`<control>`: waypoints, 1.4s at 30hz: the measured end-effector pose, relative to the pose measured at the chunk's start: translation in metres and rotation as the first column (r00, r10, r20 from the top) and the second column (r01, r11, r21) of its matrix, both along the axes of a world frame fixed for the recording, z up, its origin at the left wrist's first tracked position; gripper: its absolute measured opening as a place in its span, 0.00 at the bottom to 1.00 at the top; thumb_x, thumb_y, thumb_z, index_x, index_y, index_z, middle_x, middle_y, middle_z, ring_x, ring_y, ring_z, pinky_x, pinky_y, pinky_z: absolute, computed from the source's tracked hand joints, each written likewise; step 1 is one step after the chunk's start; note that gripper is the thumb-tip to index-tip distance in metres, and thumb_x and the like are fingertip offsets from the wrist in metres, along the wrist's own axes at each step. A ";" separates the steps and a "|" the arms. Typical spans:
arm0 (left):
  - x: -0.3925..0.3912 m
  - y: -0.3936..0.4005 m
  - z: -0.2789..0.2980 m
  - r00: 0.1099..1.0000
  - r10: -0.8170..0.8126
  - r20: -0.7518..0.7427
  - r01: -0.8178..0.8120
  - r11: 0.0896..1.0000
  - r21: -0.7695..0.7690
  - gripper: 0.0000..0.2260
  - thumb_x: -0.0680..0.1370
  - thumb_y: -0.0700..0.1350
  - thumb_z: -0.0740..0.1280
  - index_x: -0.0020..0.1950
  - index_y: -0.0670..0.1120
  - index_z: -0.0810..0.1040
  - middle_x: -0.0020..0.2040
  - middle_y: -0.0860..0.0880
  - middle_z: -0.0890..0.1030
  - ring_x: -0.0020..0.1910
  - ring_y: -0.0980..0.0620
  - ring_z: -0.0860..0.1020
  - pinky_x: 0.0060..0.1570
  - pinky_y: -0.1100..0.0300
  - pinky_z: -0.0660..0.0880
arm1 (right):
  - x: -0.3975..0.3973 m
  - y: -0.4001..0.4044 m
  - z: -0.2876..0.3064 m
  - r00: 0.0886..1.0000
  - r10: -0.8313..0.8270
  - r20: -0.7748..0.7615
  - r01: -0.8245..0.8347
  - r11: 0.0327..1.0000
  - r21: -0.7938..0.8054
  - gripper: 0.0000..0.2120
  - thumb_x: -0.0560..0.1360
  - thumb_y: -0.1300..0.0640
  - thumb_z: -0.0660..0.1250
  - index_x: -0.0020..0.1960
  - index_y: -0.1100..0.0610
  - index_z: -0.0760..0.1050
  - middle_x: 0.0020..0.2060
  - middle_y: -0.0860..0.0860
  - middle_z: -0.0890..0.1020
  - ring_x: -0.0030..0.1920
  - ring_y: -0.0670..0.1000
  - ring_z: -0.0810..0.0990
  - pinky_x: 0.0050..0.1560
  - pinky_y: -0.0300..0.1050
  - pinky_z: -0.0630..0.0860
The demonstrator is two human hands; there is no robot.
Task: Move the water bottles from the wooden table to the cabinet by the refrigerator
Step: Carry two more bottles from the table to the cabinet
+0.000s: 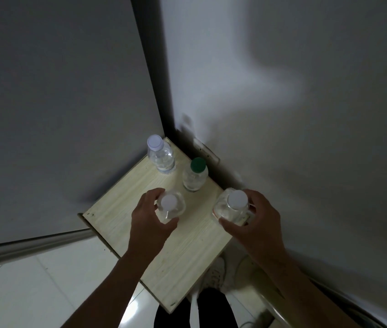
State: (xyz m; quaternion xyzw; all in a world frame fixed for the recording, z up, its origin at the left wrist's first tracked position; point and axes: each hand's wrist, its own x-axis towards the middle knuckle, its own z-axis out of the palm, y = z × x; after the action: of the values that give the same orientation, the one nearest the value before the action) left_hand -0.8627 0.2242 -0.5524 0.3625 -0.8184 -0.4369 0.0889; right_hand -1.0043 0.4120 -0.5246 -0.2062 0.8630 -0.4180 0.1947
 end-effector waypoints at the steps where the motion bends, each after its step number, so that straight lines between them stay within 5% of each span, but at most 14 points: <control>1: 0.002 0.000 0.000 1.000 -0.006 0.014 0.006 1.000 0.007 0.35 0.63 0.36 0.82 0.67 0.39 0.73 0.61 0.45 0.78 0.58 0.48 0.78 0.59 0.50 0.78 | 0.001 0.000 -0.002 1.000 0.004 -0.003 -0.004 1.000 -0.001 0.32 0.60 0.53 0.83 0.58 0.46 0.72 0.50 0.38 0.78 0.51 0.35 0.78 0.48 0.23 0.72; 8: 0.017 0.006 -0.002 0.997 -0.006 0.077 0.001 0.998 0.062 0.40 0.64 0.38 0.82 0.73 0.42 0.68 0.66 0.46 0.76 0.63 0.48 0.76 0.63 0.52 0.76 | 0.004 0.002 -0.017 0.999 0.002 -0.036 -0.003 1.000 -0.003 0.31 0.60 0.55 0.83 0.58 0.44 0.73 0.50 0.34 0.78 0.51 0.36 0.79 0.51 0.31 0.75; 14: 0.020 -0.002 -0.005 0.995 -0.014 0.097 0.009 0.999 0.043 0.38 0.65 0.40 0.82 0.71 0.42 0.70 0.65 0.46 0.77 0.61 0.49 0.76 0.61 0.54 0.77 | 0.004 0.002 -0.032 0.998 -0.040 -0.047 0.038 0.999 -0.028 0.33 0.60 0.56 0.84 0.60 0.44 0.73 0.52 0.30 0.76 0.54 0.29 0.75 0.54 0.22 0.70; 19: 0.019 -0.003 -0.005 0.996 -0.032 0.084 0.031 0.999 0.012 0.36 0.64 0.43 0.83 0.69 0.42 0.72 0.63 0.48 0.78 0.59 0.51 0.77 0.58 0.59 0.76 | 0.009 0.005 -0.048 0.999 -0.041 0.003 0.041 0.999 0.023 0.33 0.62 0.57 0.83 0.63 0.53 0.75 0.55 0.42 0.79 0.55 0.31 0.75 0.56 0.21 0.68; 22: 0.021 -0.002 -0.004 0.996 -0.012 0.088 0.010 1.000 0.024 0.35 0.65 0.44 0.83 0.68 0.43 0.73 0.62 0.48 0.78 0.58 0.52 0.78 0.56 0.64 0.75 | 0.005 0.005 -0.044 0.996 -0.034 0.087 0.032 0.999 0.021 0.32 0.63 0.57 0.82 0.63 0.46 0.72 0.54 0.39 0.78 0.55 0.29 0.74 0.54 0.21 0.69; 26: 0.021 -0.002 0.002 0.996 0.001 0.094 -0.005 0.999 0.038 0.35 0.65 0.46 0.83 0.68 0.44 0.73 0.63 0.48 0.78 0.58 0.53 0.78 0.54 0.67 0.74 | -0.002 0.001 -0.034 0.992 -0.026 0.125 0.022 0.999 0.031 0.34 0.64 0.56 0.82 0.66 0.51 0.73 0.54 0.35 0.76 0.56 0.27 0.73 0.52 0.20 0.70; 33: 0.018 -0.010 0.039 0.993 0.010 0.120 -0.019 0.997 0.071 0.38 0.63 0.61 0.79 0.70 0.51 0.72 0.63 0.56 0.74 0.59 0.55 0.75 0.56 0.59 0.76 | -0.015 -0.003 0.015 0.993 0.058 0.102 -0.062 0.998 0.033 0.33 0.67 0.40 0.75 0.69 0.46 0.70 0.63 0.44 0.76 0.62 0.44 0.74 0.59 0.39 0.72; 36: 0.016 -0.013 0.065 0.993 -0.005 0.115 0.000 0.999 0.046 0.35 0.65 0.60 0.78 0.69 0.51 0.74 0.65 0.54 0.76 0.60 0.53 0.76 0.59 0.53 0.77 | -0.020 -0.007 0.050 0.988 0.151 0.035 -0.153 0.985 0.074 0.28 0.72 0.31 0.63 0.65 0.46 0.72 0.62 0.47 0.77 0.60 0.39 0.72 0.58 0.31 0.67; 39: 0.014 -0.016 0.097 0.993 -0.002 0.116 0.000 1.000 0.012 0.32 0.67 0.63 0.76 0.67 0.53 0.74 0.63 0.59 0.74 0.60 0.52 0.76 0.61 0.48 0.77 | -0.024 -0.015 0.094 0.983 0.165 -0.084 -0.167 0.986 -0.012 0.06 0.78 0.46 0.65 0.51 0.47 0.75 0.45 0.59 0.83 0.48 0.41 0.75 0.46 0.16 0.64; 42: 0.011 -0.017 0.129 0.993 0.004 0.116 0.001 0.999 -0.040 0.30 0.68 0.62 0.76 0.66 0.53 0.75 0.63 0.57 0.74 0.60 0.51 0.76 0.60 0.47 0.77 | -0.028 -0.014 0.131 0.971 0.186 -0.151 -0.192 0.981 -0.029 0.12 0.79 0.48 0.64 0.52 0.57 0.78 0.43 0.60 0.82 0.50 0.48 0.74 0.44 0.17 0.63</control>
State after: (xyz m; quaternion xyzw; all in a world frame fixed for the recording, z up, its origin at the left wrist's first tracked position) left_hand -0.8518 0.2068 -0.4229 0.3860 -0.8306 -0.3984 0.0489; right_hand -1.0318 0.3976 -0.3939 -0.3218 0.8423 -0.3998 0.1648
